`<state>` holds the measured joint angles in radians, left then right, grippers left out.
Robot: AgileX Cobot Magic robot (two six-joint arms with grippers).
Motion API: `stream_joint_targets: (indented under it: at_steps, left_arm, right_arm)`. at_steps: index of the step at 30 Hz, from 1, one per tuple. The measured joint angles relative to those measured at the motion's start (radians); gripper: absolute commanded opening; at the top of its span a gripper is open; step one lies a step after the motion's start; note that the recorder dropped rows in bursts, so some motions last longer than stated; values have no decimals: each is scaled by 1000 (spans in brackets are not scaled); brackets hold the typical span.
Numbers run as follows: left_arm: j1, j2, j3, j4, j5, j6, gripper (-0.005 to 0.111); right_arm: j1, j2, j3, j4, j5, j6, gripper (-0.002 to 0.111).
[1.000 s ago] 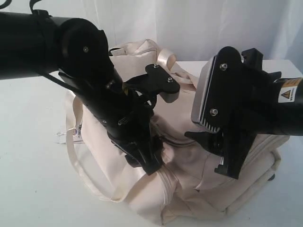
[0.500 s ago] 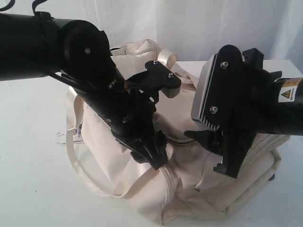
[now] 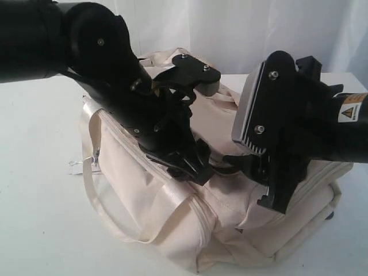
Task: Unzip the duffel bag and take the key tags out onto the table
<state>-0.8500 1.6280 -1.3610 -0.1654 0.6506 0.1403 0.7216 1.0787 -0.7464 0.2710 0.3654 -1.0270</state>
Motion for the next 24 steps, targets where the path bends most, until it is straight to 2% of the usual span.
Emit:
stream_joint_targets:
  at_steps: [24]
  left_arm:
    - [0,16,0,80,78,-46,67]
  right_arm:
    - [0,0,0,0,-2,13,73]
